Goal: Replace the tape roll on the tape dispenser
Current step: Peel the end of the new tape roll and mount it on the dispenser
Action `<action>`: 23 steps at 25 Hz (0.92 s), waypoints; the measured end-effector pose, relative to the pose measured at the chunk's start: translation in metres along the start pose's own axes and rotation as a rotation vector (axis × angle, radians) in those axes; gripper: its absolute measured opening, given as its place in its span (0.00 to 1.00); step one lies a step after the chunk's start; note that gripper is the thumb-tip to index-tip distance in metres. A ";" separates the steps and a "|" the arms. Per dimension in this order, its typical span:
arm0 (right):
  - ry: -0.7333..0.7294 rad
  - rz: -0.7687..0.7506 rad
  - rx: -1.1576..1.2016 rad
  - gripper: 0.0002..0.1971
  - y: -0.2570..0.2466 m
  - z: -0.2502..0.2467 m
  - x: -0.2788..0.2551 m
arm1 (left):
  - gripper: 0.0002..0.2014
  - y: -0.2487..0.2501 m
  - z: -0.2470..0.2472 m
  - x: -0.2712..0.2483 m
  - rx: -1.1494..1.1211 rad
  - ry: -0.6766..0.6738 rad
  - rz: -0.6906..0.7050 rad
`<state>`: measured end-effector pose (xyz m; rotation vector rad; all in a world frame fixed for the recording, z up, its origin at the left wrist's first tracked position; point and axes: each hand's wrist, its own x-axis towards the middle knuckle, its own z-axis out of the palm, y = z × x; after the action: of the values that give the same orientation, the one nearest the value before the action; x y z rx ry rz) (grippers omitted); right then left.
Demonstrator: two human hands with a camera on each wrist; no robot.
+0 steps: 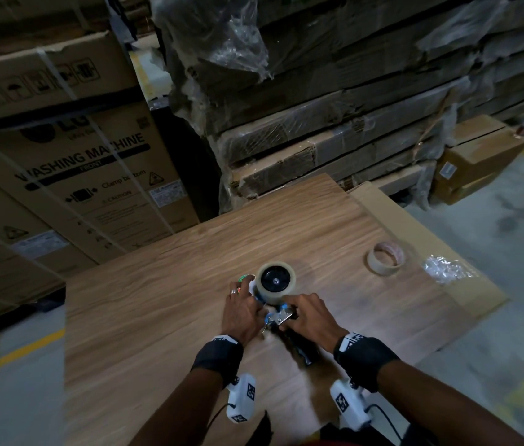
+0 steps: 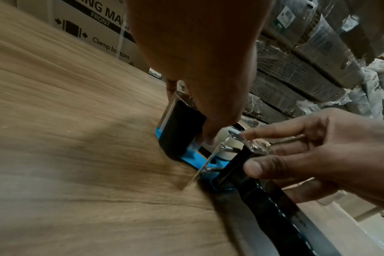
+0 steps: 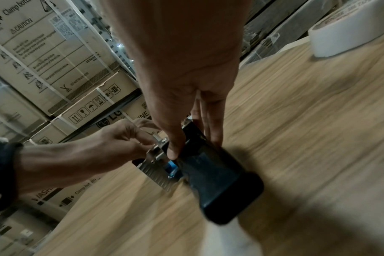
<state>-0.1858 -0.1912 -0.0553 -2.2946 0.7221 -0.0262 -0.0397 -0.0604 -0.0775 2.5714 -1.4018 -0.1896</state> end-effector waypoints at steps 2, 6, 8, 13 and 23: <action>0.002 -0.039 0.003 0.31 -0.002 -0.003 -0.005 | 0.11 0.000 -0.001 -0.004 0.006 -0.008 -0.020; -0.067 -0.050 -0.105 0.36 -0.010 -0.008 0.000 | 0.09 0.001 -0.004 -0.014 0.002 -0.004 -0.059; -0.104 -0.023 -0.124 0.35 -0.012 -0.009 0.002 | 0.08 0.003 -0.004 -0.015 -0.016 0.011 -0.053; -0.084 0.052 -0.091 0.41 -0.009 -0.002 0.001 | 0.09 0.001 -0.003 -0.018 -0.016 0.036 -0.021; -0.091 0.081 -0.114 0.48 -0.006 0.002 0.006 | 0.23 0.001 -0.004 -0.056 -0.049 0.126 -0.139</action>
<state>-0.1770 -0.1895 -0.0544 -2.3556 0.7859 0.1602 -0.0702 -0.0131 -0.0722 2.5921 -1.1626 -0.0804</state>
